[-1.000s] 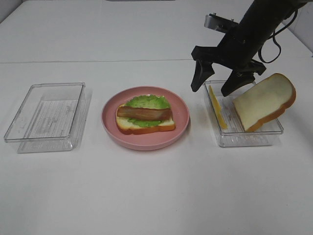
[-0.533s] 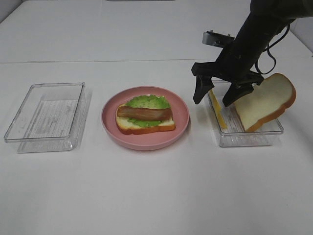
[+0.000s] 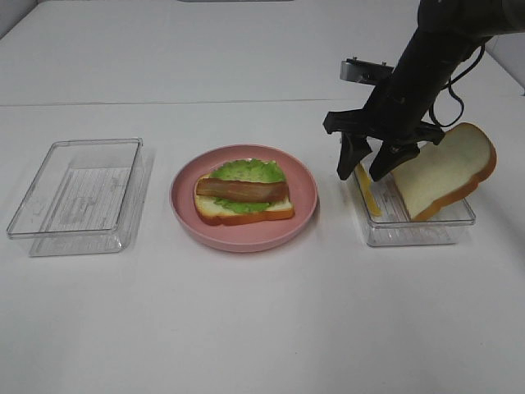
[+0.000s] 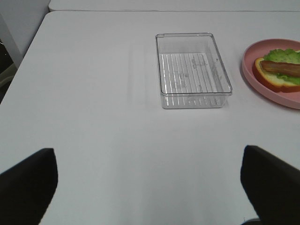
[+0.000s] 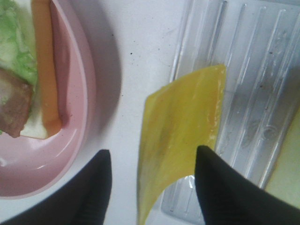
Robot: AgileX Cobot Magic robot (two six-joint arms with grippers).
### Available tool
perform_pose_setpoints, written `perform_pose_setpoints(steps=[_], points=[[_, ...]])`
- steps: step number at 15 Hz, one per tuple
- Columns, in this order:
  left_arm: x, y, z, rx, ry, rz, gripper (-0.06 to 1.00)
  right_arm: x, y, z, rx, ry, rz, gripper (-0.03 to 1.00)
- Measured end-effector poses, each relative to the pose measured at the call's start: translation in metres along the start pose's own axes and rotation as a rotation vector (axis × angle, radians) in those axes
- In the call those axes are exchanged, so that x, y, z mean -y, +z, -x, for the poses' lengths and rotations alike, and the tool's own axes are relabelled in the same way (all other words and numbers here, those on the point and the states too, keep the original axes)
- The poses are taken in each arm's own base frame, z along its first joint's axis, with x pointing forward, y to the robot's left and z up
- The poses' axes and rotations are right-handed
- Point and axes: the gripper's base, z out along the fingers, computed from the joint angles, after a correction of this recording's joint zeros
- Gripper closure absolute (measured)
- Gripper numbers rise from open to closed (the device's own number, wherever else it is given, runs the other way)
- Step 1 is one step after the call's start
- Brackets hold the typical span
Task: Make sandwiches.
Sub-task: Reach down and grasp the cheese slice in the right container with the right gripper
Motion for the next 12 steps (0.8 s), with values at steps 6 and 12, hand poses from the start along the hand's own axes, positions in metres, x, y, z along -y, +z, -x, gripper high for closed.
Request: perform_pose_setpoints(steps=[6, 12], points=[[0.0, 0.0, 0.0, 0.0, 0.0, 0.0, -0.04, 0.0033, -0.0001, 0.0003, 0.003, 0.018, -0.036, 0.66], [0.0, 0.0, 0.0, 0.0, 0.0, 0.0, -0.04, 0.003, -0.0001, 0.0001, 0.001, 0.021, -0.033, 0.87]])
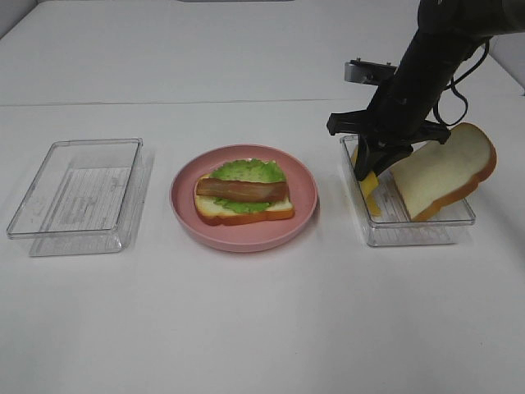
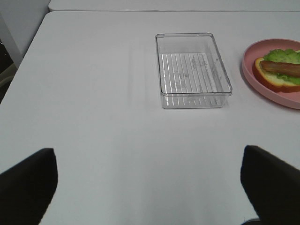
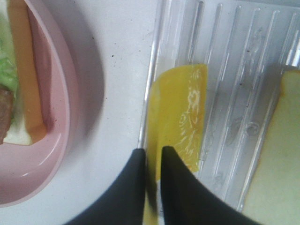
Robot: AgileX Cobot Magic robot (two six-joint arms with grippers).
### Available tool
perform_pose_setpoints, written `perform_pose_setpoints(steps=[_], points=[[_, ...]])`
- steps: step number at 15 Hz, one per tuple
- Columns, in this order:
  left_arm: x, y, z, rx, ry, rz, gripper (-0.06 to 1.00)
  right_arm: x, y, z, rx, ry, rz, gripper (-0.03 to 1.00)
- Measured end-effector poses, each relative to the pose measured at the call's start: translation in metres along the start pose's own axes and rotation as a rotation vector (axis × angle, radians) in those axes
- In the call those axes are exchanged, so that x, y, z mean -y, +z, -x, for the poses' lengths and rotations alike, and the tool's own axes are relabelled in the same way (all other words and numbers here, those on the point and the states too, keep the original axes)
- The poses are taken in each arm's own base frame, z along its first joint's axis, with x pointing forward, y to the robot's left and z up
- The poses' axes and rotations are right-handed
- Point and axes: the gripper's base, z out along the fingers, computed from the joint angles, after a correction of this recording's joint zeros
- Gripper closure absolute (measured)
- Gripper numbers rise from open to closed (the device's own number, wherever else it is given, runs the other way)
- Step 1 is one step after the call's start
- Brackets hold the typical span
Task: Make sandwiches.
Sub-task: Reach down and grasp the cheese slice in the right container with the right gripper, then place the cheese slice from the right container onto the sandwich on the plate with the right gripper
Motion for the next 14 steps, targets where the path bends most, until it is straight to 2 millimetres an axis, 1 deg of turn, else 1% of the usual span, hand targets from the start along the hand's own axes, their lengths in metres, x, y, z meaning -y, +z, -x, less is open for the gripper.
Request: perform_pose_setpoints(steps=[1, 3, 4, 5, 7, 9, 10, 11, 12, 13, 14], points=[[0.0, 0.0, 0.0, 0.0, 0.0, 0.0, -0.04, 0.0, 0.0, -0.001, -0.009, 0.001, 0.002, 0.94], [0.0, 0.0, 0.0, 0.0, 0.0, 0.0, -0.04, 0.0, 0.0, -0.002, -0.021, 0.014, 0.003, 0.94], [0.0, 0.0, 0.0, 0.0, 0.0, 0.0, -0.04, -0.001, -0.004, -0.003, -0.024, 0.024, 0.003, 0.94], [0.0, 0.0, 0.0, 0.0, 0.0, 0.0, -0.04, -0.003, -0.013, -0.004, -0.011, 0.027, 0.004, 0.94], [0.0, 0.0, 0.0, 0.0, 0.0, 0.0, -0.04, -0.009, -0.045, -0.01, 0.037, 0.035, 0.01, 0.94], [0.0, 0.0, 0.0, 0.0, 0.0, 0.0, -0.04, -0.021, -0.08, -0.017, 0.109, 0.037, 0.068, 0.94], [0.0, 0.0, 0.0, 0.0, 0.0, 0.0, -0.04, -0.024, -0.086, -0.018, 0.126, 0.036, 0.096, 0.94], [0.0, 0.0, 0.0, 0.0, 0.0, 0.0, -0.04, -0.033, -0.099, -0.021, 0.16, 0.026, 0.164, 0.94], [0.0, 0.0, 0.0, 0.0, 0.0, 0.0, -0.04, -0.041, -0.108, -0.023, 0.188, 0.003, 0.248, 0.94], [0.0, 0.0, 0.0, 0.0, 0.0, 0.0, -0.04, -0.051, -0.112, -0.024, 0.203, -0.017, 0.353, 0.94], [0.0, 0.0, 0.0, 0.0, 0.0, 0.0, -0.04, -0.058, -0.11, -0.025, 0.208, -0.033, 0.446, 0.94]])
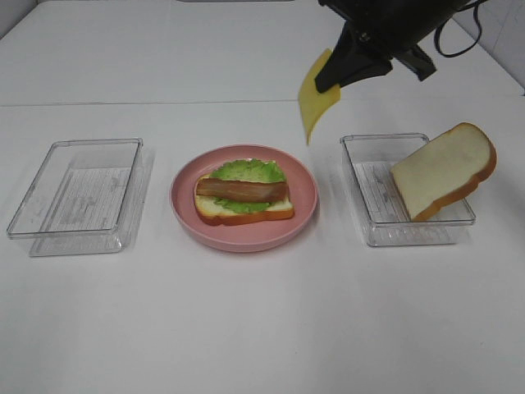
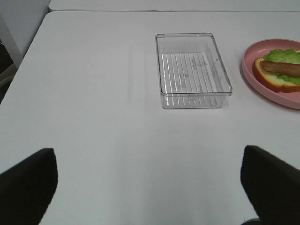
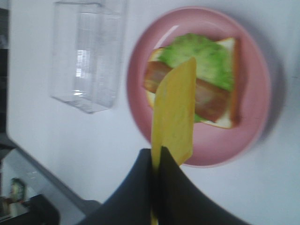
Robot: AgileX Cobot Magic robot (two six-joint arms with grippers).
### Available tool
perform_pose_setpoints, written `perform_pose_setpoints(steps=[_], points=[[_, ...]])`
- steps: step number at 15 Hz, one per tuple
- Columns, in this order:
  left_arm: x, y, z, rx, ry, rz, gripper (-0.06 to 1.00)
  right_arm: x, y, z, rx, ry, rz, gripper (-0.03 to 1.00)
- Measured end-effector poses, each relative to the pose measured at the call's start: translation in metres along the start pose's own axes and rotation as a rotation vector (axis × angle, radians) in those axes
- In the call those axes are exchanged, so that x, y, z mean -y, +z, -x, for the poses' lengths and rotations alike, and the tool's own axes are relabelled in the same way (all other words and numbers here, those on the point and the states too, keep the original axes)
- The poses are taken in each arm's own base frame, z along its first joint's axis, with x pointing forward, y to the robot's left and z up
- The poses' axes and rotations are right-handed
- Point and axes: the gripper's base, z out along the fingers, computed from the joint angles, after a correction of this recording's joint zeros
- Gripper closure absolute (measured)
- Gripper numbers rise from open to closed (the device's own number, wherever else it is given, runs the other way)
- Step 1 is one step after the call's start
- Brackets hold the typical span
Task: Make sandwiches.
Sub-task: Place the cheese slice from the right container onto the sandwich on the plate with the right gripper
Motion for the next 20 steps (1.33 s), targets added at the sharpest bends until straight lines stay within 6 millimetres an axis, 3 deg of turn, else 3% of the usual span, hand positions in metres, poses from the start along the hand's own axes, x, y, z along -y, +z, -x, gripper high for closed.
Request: perform_pose_setpoints(steps=[4, 5, 9, 10, 12, 15, 20], points=[[0.0, 0.0, 0.0, 0.0, 0.0, 0.0, -0.04, -0.006, 0.028, -0.001, 0.024, 0.034, 0.298, 0.94], [0.0, 0.0, 0.0, 0.0, 0.0, 0.0, -0.04, -0.004, 0.052, 0.001, 0.016, 0.061, 0.339, 0.94], [0.0, 0.0, 0.0, 0.0, 0.0, 0.0, -0.04, -0.007, 0.104, -0.002, -0.016, 0.089, 0.384, 0.94], [0.0, 0.0, 0.0, 0.0, 0.0, 0.0, -0.04, -0.004, 0.108, -0.002, -0.016, 0.097, 0.385, 0.94], [0.0, 0.0, 0.0, 0.0, 0.0, 0.0, -0.04, 0.013, 0.133, -0.002, -0.023, 0.162, 0.387, 0.94], [0.0, 0.0, 0.0, 0.0, 0.0, 0.0, -0.04, 0.028, 0.153, -0.005, -0.037, 0.213, 0.375, 0.94], [0.0, 0.0, 0.0, 0.0, 0.0, 0.0, -0.04, 0.04, 0.167, -0.009, -0.058, 0.227, 0.34, 0.94]])
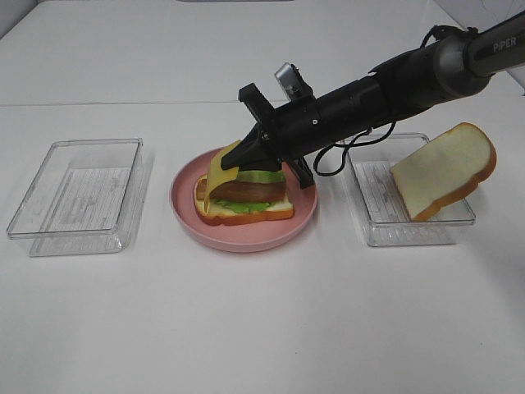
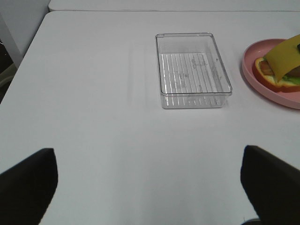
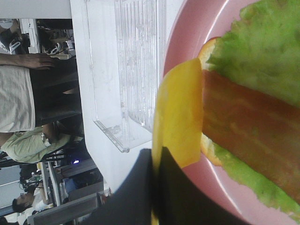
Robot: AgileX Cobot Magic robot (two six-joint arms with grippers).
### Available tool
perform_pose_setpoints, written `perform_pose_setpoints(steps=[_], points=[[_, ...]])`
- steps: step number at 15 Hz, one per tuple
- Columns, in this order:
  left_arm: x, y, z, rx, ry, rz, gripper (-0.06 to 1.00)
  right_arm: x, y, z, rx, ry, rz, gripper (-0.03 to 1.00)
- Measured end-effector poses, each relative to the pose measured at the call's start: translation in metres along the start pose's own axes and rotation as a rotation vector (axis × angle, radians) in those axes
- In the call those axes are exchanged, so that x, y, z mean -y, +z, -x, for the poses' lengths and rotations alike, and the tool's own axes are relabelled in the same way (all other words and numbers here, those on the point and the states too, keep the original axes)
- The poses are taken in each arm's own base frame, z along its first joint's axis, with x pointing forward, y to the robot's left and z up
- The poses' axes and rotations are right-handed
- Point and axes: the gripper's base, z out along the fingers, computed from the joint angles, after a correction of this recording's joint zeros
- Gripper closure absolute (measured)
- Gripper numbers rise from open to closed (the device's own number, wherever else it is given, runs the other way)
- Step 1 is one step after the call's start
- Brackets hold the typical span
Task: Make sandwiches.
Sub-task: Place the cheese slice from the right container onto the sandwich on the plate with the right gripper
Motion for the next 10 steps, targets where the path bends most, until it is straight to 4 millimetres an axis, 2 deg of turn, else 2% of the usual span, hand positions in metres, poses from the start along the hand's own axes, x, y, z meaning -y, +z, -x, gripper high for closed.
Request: perform_pose_setpoints(steps=[6, 10], points=[[0.0, 0.0, 0.0, 0.0, 0.0, 0.0, -0.04, 0.015, -0.001, 0.0, -0.002, -0.044, -0.17, 0.94], [0.0, 0.0, 0.0, 0.0, 0.0, 0.0, -0.04, 0.017, -0.002, 0.001, 0.011, -0.051, -0.187, 0.94]])
